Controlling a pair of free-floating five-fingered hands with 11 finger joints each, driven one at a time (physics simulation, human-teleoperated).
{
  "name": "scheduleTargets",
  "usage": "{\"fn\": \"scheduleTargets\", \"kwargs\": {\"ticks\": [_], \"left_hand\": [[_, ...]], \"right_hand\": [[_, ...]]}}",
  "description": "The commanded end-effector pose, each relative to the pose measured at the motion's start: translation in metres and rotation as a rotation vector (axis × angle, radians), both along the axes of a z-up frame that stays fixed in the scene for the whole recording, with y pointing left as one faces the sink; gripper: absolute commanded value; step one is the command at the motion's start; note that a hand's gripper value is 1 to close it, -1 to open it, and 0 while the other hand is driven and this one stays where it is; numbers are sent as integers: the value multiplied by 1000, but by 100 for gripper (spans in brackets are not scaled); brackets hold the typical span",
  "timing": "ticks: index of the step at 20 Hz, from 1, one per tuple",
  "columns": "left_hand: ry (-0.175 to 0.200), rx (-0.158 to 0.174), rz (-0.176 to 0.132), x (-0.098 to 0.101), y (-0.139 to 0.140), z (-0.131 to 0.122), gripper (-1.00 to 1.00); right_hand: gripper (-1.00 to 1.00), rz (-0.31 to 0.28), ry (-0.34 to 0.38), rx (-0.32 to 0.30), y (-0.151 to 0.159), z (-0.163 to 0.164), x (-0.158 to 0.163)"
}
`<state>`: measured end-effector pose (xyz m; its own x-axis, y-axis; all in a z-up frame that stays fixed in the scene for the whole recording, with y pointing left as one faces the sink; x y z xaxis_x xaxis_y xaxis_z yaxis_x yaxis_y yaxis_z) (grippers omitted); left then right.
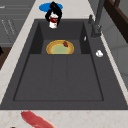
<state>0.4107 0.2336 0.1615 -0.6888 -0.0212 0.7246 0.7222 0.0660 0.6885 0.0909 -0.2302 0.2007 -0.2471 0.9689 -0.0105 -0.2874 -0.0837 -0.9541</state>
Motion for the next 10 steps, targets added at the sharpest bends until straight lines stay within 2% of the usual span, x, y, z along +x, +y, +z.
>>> {"fn": "scheduleTargets", "kwargs": {"ticks": [1, 6, 10], "left_hand": [[47, 5, 26, -6, 15, 22, 100], [36, 10, 13, -22, 33, 49, 100], [45, 9, 8, -37, 49, 73, 100]], "right_hand": [[0, 0, 0, 0, 0, 0, 0], [0, 0, 0, 0, 0, 0, 0], [0, 0, 0, 0, 0, 0, 0]]}}
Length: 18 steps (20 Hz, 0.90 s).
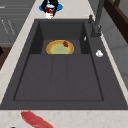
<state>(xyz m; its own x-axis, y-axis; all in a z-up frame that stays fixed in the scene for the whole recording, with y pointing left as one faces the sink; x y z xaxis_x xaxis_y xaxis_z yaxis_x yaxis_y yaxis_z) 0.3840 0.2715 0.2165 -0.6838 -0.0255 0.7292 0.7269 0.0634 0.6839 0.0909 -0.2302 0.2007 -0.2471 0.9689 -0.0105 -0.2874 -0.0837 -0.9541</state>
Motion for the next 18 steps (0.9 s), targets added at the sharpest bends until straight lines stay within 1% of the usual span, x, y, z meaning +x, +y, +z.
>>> {"fn": "scheduleTargets", "kwargs": {"ticks": [1, 4, 7, 13, 17, 18], "left_hand": [[36, 5, 7, -14, 15, 23, 100], [36, 6, 8, -26, 27, 40, 100], [49, 14, 0, -39, 42, 53, 100], [52, 18, 0, -65, 69, 81, 100], [44, 18, 1, -83, 90, 95, 100], [36, 17, 1, -89, 95, 97, 100]], "right_hand": [[0, 0, 0, 0, 0, 0, 0], [0, 0, 0, 0, 0, 0, 0], [0, 0, 0, 0, 0, 0, 0], [0, 0, 0, 0, 0, 0, 0], [0, 0, 0, 0, 0, 0, 0], [0, 0, 0, 0, 0, 0, 0]]}}
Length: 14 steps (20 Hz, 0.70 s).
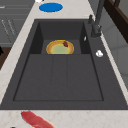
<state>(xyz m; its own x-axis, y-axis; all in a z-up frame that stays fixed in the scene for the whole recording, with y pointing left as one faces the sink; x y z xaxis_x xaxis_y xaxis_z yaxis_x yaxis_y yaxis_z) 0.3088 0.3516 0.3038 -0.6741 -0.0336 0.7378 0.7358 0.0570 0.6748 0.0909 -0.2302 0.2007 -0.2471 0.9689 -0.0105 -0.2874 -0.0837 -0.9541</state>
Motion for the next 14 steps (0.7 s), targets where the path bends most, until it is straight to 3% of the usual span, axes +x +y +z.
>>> {"fn": "scheduleTargets", "kwargs": {"ticks": [1, 6, 14], "left_hand": [[6, 10, 2, -21, 20, 9, 100], [-14, 23, 1, -55, 43, 8, 100], [-14, 31, 2, -110, 81, 7, 100]], "right_hand": [[0, 0, 0, 0, 0, 0, 0], [0, 0, 0, 0, 0, 0, 0], [0, 0, 0, 0, 0, 0, 0]]}}
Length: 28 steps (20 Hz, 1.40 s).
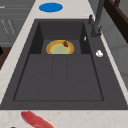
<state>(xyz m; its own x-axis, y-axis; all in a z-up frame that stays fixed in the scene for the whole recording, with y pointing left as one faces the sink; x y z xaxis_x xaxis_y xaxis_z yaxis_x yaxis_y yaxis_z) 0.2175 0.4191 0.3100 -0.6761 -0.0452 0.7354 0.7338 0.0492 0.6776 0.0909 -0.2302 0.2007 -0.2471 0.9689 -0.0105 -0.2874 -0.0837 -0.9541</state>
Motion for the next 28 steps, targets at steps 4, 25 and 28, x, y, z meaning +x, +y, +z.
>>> {"fn": "scheduleTargets", "kwargs": {"ticks": [4, 25, 28], "left_hand": [[-14, 2, 21, -44, 33, -10, 100], [-133, 38, 69, -49, 85, -128, 100], [-172, 37, 57, -42, 91, -130, 100]], "right_hand": [[0, 0, 0, 0, 0, 0, 0], [0, 0, 0, 0, 0, 0, 0], [0, 0, 0, 0, 0, 0, 0]]}}
